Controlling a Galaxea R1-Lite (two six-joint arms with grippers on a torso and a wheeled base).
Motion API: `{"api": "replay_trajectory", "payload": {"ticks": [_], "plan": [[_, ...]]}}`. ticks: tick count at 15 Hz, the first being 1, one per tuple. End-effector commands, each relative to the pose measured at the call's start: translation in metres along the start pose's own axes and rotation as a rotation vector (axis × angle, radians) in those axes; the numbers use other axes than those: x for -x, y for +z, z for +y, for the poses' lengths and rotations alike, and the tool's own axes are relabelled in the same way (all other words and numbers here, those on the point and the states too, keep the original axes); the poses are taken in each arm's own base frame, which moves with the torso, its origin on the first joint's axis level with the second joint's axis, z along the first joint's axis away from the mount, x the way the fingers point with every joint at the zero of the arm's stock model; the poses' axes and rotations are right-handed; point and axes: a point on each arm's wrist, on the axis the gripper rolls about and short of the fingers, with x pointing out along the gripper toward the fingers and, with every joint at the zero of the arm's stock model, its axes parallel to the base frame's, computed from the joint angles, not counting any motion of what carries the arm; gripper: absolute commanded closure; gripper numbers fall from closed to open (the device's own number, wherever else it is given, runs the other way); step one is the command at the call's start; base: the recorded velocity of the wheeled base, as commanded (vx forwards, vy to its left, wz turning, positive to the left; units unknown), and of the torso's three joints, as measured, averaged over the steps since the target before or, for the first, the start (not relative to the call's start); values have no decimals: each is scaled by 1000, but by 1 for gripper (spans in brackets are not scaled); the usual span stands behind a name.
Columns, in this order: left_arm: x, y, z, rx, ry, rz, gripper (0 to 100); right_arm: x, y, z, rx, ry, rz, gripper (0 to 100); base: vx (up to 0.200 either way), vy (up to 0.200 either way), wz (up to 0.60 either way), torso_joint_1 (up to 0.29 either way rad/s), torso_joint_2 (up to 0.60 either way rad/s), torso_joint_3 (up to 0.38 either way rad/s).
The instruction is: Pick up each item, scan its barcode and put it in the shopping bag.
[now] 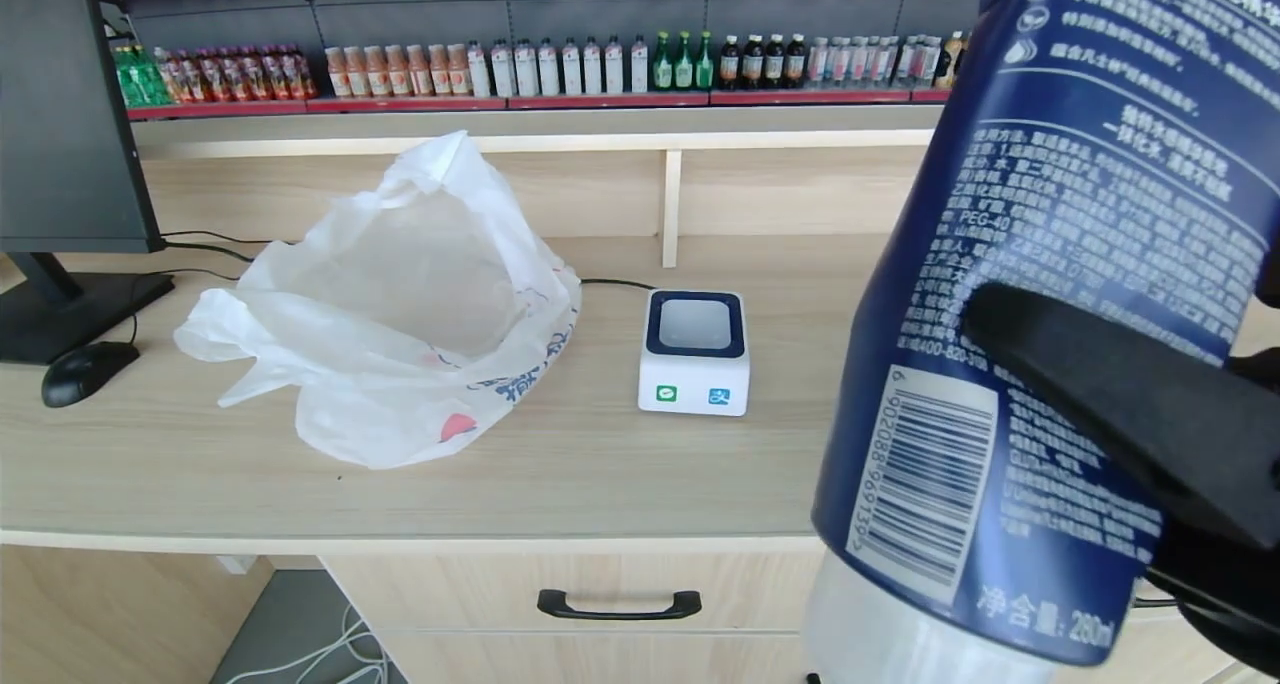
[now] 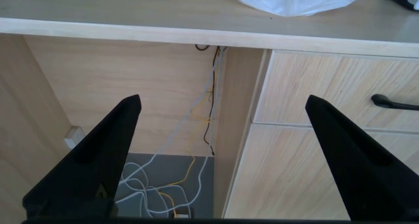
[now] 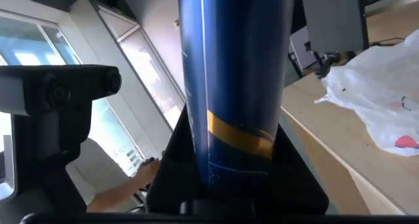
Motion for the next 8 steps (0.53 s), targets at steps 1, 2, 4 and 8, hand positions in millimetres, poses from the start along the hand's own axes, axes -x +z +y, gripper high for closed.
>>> {"api": "replay_trajectory", "payload": {"ticks": [1,2,4,8], "plan": [[0,0,0,0,0,-1,0,-10,-9,4,-18,44,26,100,0,0,0,0,0,0],[0,0,0,0,0,-1,0,-12,-11,4,-24,48,32,100,0,0,0,0,0,0],[0,0,0,0,0,-1,0,-14,-16,2,-36,48,48,100,0,0,0,0,0,0],[0,0,0,0,0,-1,0,-13,-15,4,-1,53,47,100,0,0,0,0,0,0]]}}
